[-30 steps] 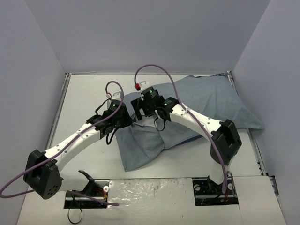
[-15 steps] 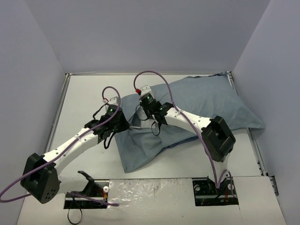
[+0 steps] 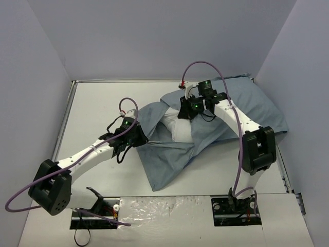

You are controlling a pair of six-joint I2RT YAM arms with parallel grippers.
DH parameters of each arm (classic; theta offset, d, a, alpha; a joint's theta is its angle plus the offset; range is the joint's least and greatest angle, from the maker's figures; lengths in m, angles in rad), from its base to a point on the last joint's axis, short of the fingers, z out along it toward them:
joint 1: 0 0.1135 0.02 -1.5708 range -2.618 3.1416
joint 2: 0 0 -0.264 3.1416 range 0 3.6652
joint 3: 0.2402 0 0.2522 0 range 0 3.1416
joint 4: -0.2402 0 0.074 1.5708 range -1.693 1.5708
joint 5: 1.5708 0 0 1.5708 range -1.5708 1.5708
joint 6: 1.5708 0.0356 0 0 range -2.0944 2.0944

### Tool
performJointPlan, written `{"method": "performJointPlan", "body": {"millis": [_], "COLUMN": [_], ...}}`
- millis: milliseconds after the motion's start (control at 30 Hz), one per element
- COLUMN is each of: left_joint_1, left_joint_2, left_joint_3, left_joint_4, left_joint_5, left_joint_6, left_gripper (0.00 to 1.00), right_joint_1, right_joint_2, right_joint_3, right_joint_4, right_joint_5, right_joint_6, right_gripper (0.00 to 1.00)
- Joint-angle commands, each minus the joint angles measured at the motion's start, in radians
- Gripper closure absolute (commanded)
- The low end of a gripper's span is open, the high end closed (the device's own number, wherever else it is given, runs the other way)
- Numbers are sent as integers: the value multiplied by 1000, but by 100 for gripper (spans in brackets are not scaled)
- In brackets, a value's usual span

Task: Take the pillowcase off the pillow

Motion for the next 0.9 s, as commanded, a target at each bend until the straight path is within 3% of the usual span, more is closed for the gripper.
{"method": "performJointPlan", "body": {"millis": [0,267,467,567,700,733,867], "left_joint_1": [10,-19,-85,-143,-194,-199,-208], "left_joint_2": [51,156,177,171,147,128,69], "left_joint_3": [-4,-14,-11,22,87,114,170], "left_joint_4": [-44,9,34,35,37,38,46], "left_joint_5": [-11,20,18,20,29,33,38], "left_joint_6": [46,52,43,45,48,46,30], "left_gripper": [98,98,95,87,69,59,39], "right_joint_1": [-76,-141,-170,-174,-156,-139,-105], "right_joint_2": [-74,-94,-79,-51,-46,-53,-71], "right_joint_3": [78,128,167,191,156,132,78], "right_joint_4": [-76,-51,57,88,123,129,140], "right_joint_5": [-218,-411,-344,-295,-289,-284,-249], "right_joint_6": [-101,12,129,163,201,201,185], "right_gripper": [100,100,100,100,100,100,100]}}
